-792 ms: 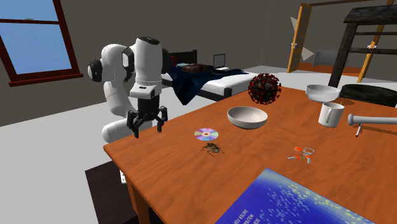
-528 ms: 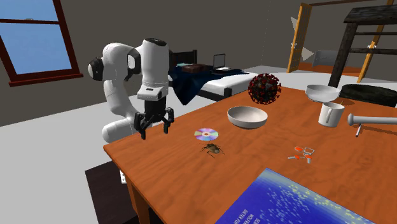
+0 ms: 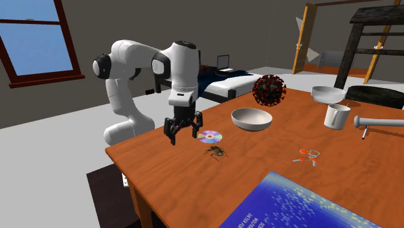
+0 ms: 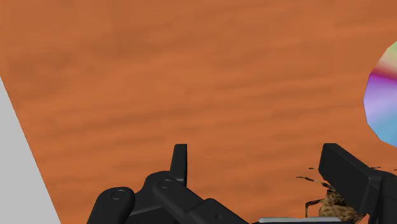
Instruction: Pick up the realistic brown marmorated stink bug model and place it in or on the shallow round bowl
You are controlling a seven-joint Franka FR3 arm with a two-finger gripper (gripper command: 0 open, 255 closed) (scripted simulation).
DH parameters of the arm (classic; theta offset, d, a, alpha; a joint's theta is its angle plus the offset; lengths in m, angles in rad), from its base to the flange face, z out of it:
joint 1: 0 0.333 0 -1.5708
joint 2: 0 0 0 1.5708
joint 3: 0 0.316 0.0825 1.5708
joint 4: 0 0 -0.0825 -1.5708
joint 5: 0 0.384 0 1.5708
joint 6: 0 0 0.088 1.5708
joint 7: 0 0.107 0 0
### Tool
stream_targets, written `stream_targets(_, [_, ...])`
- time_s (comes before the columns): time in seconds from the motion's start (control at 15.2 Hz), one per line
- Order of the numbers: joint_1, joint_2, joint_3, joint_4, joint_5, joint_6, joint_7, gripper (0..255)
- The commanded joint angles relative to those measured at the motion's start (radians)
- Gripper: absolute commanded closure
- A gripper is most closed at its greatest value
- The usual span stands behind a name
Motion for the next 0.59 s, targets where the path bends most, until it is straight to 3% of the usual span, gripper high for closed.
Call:
stream_targets(0.0, [0.004, 0.069, 0.031, 0.052, 0.017, 0.022, 0.052, 0])
stream_targets(0.53, [0.015, 0.326, 0.113, 0.284, 0.024, 0.066, 0.214, 0])
